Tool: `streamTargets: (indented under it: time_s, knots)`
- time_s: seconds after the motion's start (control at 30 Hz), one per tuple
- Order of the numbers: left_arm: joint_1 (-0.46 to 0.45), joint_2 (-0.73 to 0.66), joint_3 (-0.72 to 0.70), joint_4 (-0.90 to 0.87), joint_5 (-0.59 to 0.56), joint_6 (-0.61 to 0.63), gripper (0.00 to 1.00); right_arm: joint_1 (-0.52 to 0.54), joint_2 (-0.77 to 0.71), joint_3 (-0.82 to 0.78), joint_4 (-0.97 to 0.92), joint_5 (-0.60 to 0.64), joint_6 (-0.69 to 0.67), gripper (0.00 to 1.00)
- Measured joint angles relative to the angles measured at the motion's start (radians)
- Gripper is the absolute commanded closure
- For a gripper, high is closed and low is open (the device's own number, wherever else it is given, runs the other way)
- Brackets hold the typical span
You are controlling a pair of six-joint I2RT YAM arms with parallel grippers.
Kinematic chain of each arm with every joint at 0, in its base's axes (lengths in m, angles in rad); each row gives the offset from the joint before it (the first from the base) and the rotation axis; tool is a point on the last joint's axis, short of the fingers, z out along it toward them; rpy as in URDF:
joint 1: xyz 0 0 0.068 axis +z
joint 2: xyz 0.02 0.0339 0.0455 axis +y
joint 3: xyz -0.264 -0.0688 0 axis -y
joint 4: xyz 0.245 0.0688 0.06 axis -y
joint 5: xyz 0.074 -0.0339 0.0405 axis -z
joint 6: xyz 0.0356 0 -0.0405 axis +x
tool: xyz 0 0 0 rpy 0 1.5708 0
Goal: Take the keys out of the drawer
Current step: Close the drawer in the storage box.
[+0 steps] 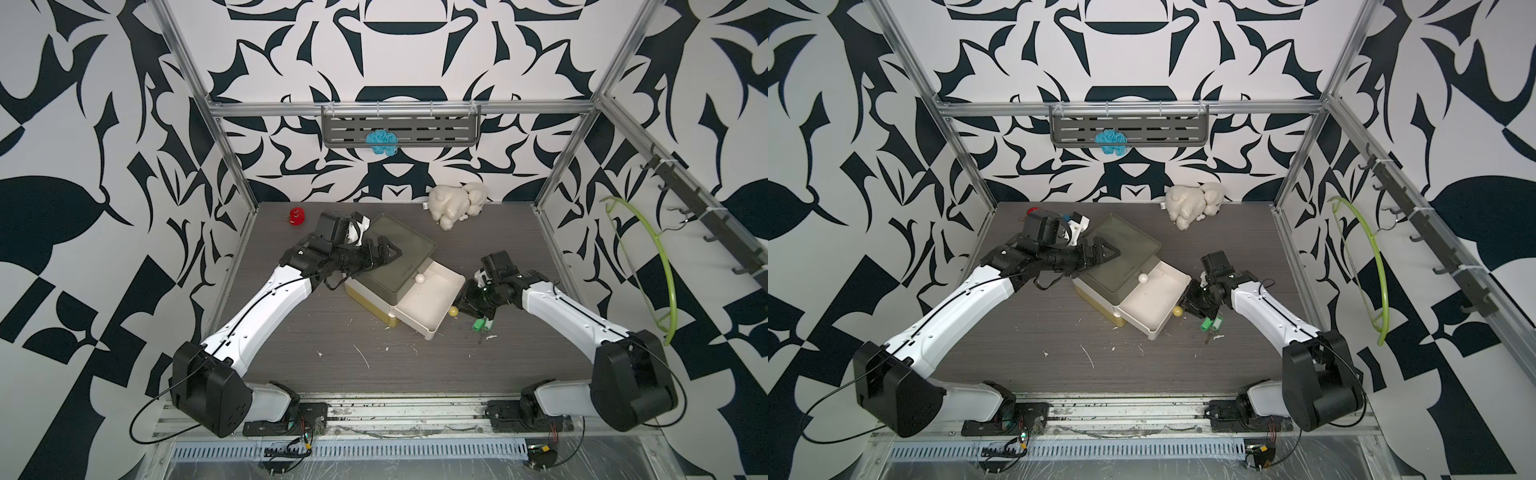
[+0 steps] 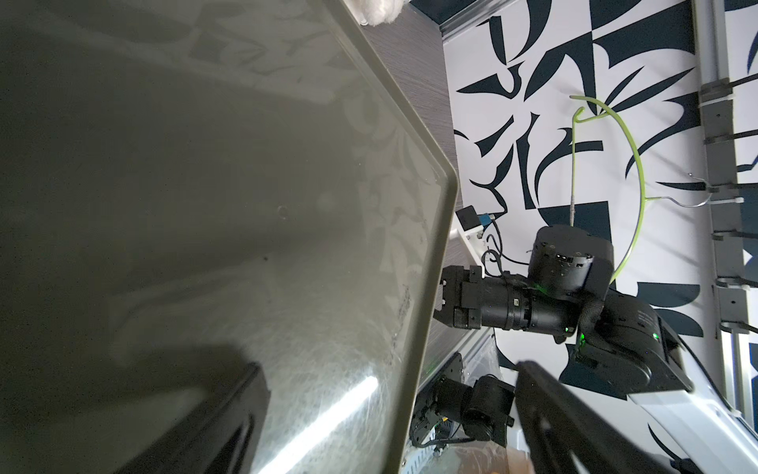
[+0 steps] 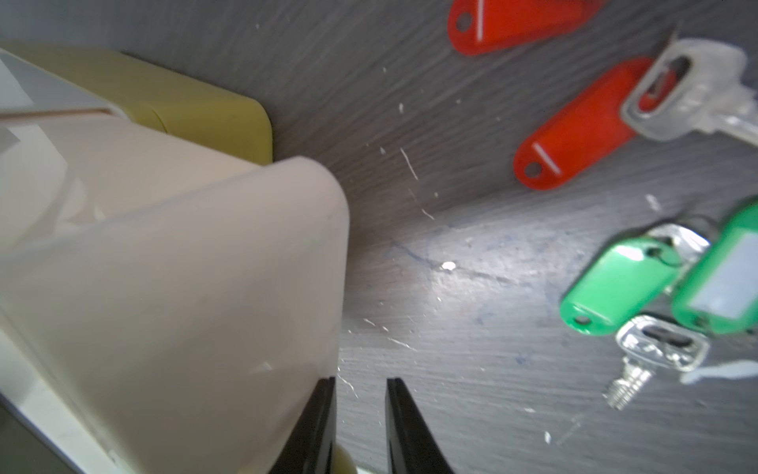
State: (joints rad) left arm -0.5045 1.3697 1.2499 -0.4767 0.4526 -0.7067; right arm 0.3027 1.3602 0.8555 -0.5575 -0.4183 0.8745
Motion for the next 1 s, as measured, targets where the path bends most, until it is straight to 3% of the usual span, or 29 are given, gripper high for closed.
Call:
streamTargets:
  time_s: [0.57, 1.0]
  knots:
    - [0.000, 0.000, 0.000, 0.000, 0.000, 0.000, 0.01, 0.089, 0.170, 0.030, 0.296, -0.001, 0.128, 0.73]
    - [0.000, -0.040, -0.035, 0.005, 0.000, -0.008, 0.01, 0.136, 0.302, 0.113, 0.394, 0.000, 0.197, 0.73]
